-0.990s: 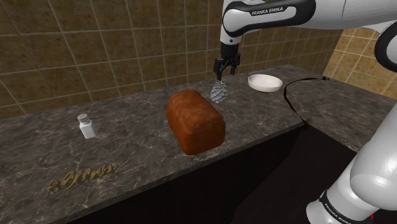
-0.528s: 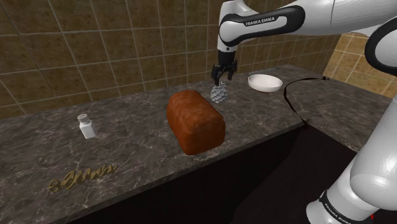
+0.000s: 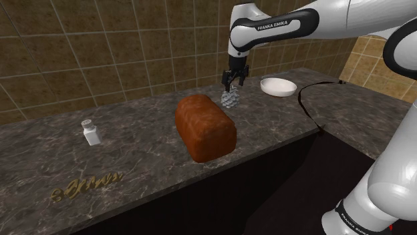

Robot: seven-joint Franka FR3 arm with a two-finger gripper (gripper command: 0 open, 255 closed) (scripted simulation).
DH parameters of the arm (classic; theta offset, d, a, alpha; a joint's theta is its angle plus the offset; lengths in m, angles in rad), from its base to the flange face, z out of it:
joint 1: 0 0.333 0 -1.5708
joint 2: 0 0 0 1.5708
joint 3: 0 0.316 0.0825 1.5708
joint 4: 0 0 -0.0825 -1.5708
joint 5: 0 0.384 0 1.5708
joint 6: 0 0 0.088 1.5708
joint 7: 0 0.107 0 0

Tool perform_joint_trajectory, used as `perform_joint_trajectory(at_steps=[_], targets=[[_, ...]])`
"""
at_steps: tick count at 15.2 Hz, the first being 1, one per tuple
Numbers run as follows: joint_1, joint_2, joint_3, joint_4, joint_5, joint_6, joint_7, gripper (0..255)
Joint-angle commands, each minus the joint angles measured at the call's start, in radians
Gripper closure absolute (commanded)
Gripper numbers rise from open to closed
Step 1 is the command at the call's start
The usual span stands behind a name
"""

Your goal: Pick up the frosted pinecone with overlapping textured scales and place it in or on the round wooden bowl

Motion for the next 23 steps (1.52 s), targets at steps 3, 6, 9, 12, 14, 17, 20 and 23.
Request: perform_joint_trajectory(at_steps=[3,6,9,12,14,17,20,23], targets=[[0.000,0.000,0.000,0.000,0.000,0.000,0.000,255],[0.000,-0.001,0.000,-0.001,0.000,0.001,0.000,255],[0.000,-0.001,0.000,-0.001,0.000,0.001,0.000,255],[0.000,-0.001,0.000,0.025,0.000,-0.026,-0.001,255],[0.000,-0.001,0.000,0.052,0.001,-0.053,-0.003,255],[0.001,0.001,0.000,0.095,0.001,-0.094,-0.004,255],[0.001,0.004,0.001,0.140,0.002,-0.136,-0.006,255],[0.001,0.011,0.001,0.189,0.002,-0.178,-0.008,255]])
